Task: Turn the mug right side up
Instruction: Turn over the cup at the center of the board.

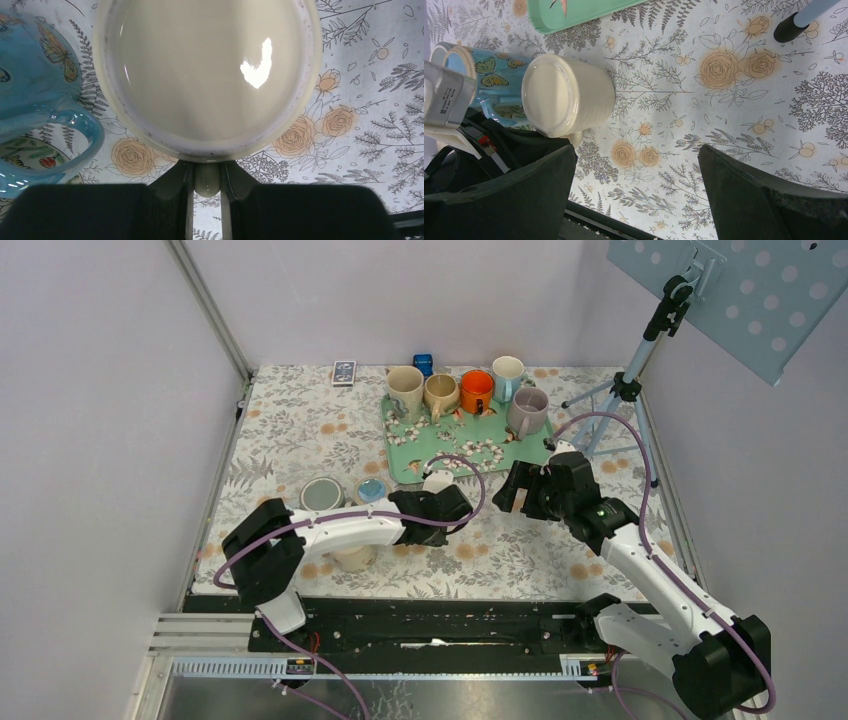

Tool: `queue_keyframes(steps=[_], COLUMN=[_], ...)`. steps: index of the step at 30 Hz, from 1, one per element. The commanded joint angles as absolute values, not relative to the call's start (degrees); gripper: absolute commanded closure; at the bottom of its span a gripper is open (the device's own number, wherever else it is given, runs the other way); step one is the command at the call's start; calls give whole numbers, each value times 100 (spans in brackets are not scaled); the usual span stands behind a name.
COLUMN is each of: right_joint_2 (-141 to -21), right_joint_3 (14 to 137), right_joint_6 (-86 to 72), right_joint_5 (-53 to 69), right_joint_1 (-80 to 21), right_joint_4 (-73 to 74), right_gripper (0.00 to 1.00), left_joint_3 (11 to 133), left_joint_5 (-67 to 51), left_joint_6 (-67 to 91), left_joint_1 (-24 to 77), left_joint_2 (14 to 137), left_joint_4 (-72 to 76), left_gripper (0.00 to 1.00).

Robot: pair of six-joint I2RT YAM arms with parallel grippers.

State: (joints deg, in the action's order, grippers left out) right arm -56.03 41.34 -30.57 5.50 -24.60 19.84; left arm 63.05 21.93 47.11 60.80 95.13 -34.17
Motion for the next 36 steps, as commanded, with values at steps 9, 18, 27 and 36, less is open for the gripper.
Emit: queue_keyframes(steps=[9,18,27,36], right_joint_2=[-5519,-5477,-5369,-5158], right_joint_3=[3948,3812,3432,3130], right_joint_6=[-3257,-3438,-3895,-4446], right_joint_5=[656,897,1468,2035], right_joint_1=[-2495,-2493,-2494,-2491], right_joint_4=[1661,1372,623,-456], right_gripper=[0,0,0,0], left_joint_3=[6396,5926,5784,5576], left_joint_5=[1981,1532,1055,58], left_joint_6=[4324,4206,4225,4597], left_joint_1=[5935,5696,5313,4747], left_joint_2=[9143,8629,7966,7509], left_joint_4=[-2940,-2160,-1344,-143], left_gripper=[100,100,100,100])
